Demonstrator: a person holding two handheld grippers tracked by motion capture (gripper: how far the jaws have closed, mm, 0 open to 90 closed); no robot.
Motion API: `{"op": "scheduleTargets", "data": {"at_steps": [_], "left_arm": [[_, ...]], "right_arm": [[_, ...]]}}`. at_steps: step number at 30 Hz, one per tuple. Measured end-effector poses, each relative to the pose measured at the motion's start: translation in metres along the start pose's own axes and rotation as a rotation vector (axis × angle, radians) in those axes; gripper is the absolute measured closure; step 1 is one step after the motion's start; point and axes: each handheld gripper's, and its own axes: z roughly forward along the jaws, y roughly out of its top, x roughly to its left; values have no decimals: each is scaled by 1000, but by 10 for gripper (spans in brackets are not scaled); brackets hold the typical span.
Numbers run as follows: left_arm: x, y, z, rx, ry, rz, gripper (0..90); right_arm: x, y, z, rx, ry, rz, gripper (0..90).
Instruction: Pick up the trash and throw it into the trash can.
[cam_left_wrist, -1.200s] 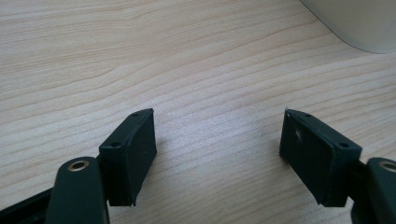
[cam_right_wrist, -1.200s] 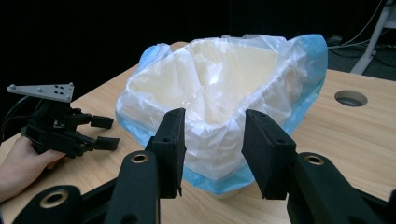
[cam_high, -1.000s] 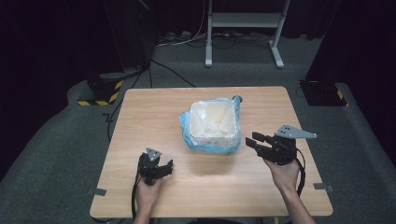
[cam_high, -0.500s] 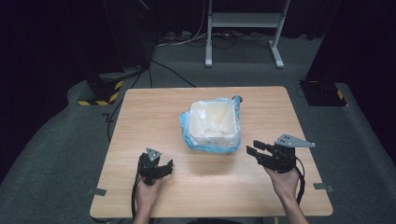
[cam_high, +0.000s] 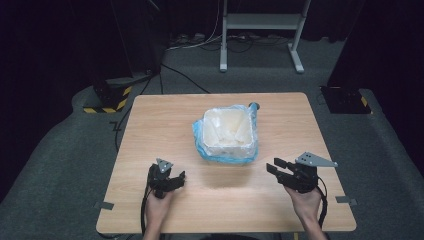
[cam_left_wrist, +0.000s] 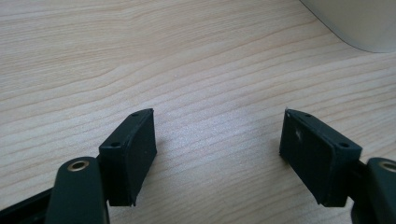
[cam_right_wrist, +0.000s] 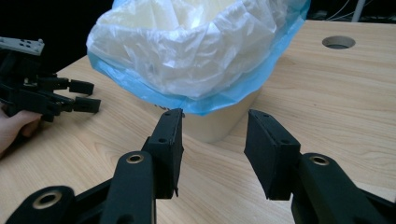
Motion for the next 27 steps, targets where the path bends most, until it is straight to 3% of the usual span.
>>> {"op": "scheduleTargets", "data": {"at_steps": [10,27], "left_arm": [[0,0,0,0,0,0,268],[0,0,0,0,0,0,268]], "right_arm": [[-5,-18,13,38,-50,2,550],[-28,-46,26,78,-132,10,546]]}}
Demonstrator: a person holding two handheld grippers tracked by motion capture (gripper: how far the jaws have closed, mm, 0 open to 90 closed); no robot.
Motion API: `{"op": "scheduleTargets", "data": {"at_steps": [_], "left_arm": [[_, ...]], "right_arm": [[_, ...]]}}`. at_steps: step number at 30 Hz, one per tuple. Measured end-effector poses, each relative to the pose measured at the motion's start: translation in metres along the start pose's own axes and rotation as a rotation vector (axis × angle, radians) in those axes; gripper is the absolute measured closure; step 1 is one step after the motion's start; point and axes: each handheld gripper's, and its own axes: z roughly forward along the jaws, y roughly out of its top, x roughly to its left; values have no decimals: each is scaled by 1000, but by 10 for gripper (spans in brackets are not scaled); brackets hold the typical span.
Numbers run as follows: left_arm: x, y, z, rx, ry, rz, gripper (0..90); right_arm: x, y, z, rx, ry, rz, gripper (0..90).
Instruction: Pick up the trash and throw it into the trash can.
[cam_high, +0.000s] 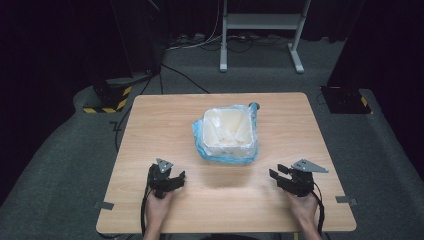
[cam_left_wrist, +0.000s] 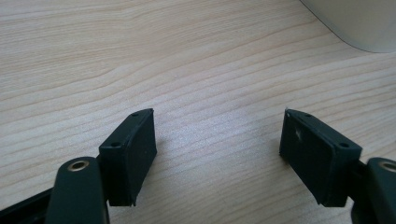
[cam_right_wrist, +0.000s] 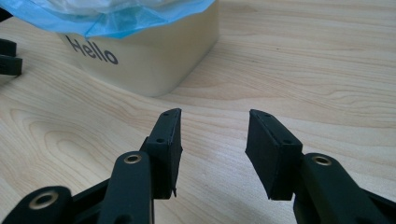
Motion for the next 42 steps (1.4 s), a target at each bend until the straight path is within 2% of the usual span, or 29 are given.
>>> {"op": "scheduleTargets", "data": {"at_steps": [15,24,29,35,39,42], "left_arm": [[0,0,0,0,0,0,267],[0,0,0,0,0,0,267],[0,0,0,0,0,0,267],[0,0,0,0,0,0,267],[0,0,0,0,0,0,268],[0,0,0,0,0,0,268]], "right_arm": [[-5,-6,12,60,-45,-5,507],[-7,-8,17,92,-78,-28,484],[-9,-9,21,114,-90,-21,466],[-9,-9,23,118,-114,-22,451],[-11,-11,27,145,-127,-14,424],[-10,-12,28,137,-134,-21,418]]}}
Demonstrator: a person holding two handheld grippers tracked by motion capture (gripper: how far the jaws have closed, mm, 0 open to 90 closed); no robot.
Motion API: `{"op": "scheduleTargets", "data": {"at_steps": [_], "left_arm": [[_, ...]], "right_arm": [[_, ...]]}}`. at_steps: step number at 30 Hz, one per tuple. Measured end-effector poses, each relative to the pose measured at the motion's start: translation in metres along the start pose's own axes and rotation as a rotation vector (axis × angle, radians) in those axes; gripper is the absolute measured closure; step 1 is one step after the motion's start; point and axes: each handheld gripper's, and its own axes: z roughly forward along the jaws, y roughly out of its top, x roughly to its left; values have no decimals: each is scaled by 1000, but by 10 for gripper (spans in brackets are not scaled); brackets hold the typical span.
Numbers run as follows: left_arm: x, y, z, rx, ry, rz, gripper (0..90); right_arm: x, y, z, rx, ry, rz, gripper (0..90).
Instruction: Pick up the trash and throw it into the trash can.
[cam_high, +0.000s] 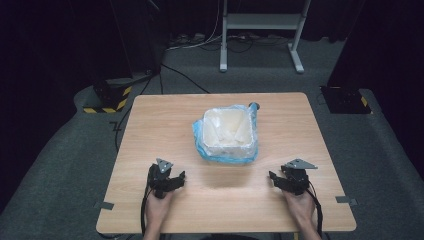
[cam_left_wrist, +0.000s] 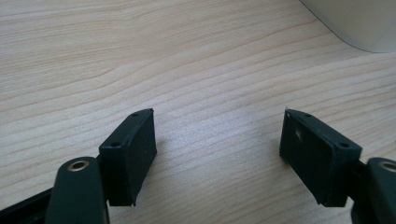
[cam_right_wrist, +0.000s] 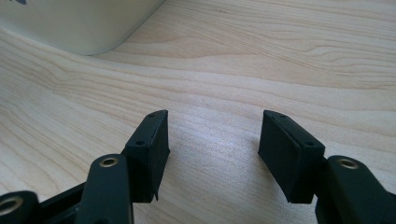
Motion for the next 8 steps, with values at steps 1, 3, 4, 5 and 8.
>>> {"op": "scheduleTargets", "data": {"at_steps": [1,3,4,5,8], "left_arm": [[0,0,0,0,0,0,268],[0,0,0,1,0,0,268],[0,0,0,0,0,0,268],[0,0,0,0,0,-1,268],[0,0,0,-1,1,-1,268]], "right_arm": [[0,0,0,0,-2,-12,413],[3,0,1,5,-15,-28,410],[4,0,1,7,-23,-42,408],[5,0,1,9,-30,-47,406],[5,0,1,9,-29,-47,405]]}}
